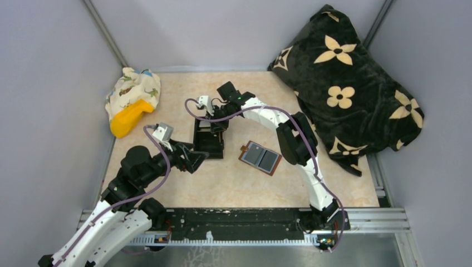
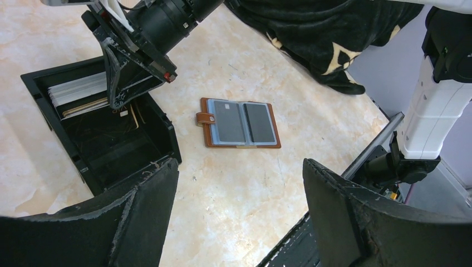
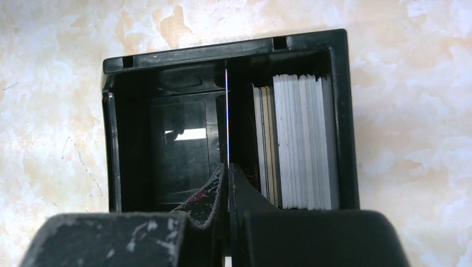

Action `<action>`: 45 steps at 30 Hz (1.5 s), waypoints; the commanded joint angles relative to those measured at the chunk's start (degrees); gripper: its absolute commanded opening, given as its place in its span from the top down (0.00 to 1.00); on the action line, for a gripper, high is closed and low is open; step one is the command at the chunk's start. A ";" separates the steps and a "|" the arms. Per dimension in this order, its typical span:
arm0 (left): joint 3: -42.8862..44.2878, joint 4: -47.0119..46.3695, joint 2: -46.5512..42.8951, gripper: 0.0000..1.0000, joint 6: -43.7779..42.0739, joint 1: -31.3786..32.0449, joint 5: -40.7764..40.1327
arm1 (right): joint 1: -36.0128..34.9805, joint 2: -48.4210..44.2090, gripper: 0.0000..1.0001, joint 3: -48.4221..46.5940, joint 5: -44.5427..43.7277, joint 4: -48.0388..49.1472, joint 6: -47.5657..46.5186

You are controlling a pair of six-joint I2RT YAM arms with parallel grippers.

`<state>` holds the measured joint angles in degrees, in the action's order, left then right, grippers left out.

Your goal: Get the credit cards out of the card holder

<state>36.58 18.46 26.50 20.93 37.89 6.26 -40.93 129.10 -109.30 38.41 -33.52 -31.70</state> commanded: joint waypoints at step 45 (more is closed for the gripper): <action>-2.62 -12.21 6.62 0.15 4.89 0.11 9.95 | -3.72 -39.99 0.80 39.34 -22.77 40.00 14.72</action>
<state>36.10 16.32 27.42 21.41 37.87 7.27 -43.88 100.33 -80.47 24.23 -5.93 -23.11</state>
